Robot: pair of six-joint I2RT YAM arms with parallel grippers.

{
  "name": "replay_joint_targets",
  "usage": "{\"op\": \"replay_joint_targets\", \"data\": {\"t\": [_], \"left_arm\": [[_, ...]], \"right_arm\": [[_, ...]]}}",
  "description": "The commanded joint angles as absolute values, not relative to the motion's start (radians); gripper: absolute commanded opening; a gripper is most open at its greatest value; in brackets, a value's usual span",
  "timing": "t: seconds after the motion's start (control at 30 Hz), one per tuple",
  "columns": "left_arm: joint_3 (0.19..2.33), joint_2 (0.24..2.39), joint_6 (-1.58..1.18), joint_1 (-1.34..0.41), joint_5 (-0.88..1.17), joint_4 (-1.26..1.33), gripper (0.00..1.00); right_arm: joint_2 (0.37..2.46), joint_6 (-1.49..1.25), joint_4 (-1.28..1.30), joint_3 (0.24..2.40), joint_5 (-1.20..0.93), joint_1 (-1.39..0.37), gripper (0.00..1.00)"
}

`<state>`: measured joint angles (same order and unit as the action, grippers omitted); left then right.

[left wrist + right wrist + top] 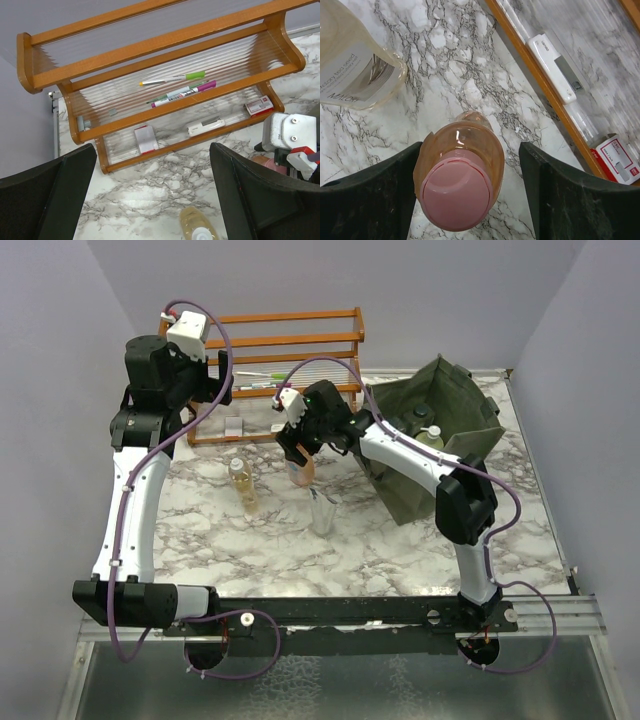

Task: Place the personal care products into the canvas bag
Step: Pick up the care product from the center of the board.

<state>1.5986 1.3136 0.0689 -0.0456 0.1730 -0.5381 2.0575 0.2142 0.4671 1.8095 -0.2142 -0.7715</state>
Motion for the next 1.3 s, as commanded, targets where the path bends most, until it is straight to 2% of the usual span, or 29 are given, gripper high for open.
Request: {"op": "replay_joint_targets", "data": {"t": [0.0,0.17,0.43,0.63,0.83,0.9,1.03,1.27], "left_arm": [[1.582,1.284,0.061,-0.038,0.2,-0.503,0.99],[1.579,1.281,0.063,-0.038,0.199,-0.501,0.99],[1.578,1.276,0.063,-0.038,0.202,-0.498,0.99],[1.56,1.275,0.065,-0.037,0.211,-0.489,0.99],[1.543,1.269,0.068,-0.038,0.234,-0.479,0.99],[1.535,1.27,0.069,-0.038,0.242,-0.475,0.99],[1.525,1.27,0.068,-0.037,0.254,-0.469,0.99],[1.513,1.27,0.063,-0.037,0.283,-0.464,0.99]], "right_arm": [[2.082,0.193,0.434,1.793,-0.215,-0.778,0.75],[2.078,0.193,0.435,1.786,-0.213,-0.777,0.7],[2.049,0.206,0.44,1.793,-0.21,-0.778,0.55],[2.018,0.244,0.456,1.818,-0.226,-0.777,0.37],[1.973,0.306,0.475,1.85,-0.226,-0.776,0.1],[1.948,0.321,0.47,1.848,-0.228,-0.773,0.05],[1.911,0.337,0.487,1.878,-0.261,-0.759,0.01],[1.821,0.36,0.523,1.926,-0.34,-0.735,0.01]]}}
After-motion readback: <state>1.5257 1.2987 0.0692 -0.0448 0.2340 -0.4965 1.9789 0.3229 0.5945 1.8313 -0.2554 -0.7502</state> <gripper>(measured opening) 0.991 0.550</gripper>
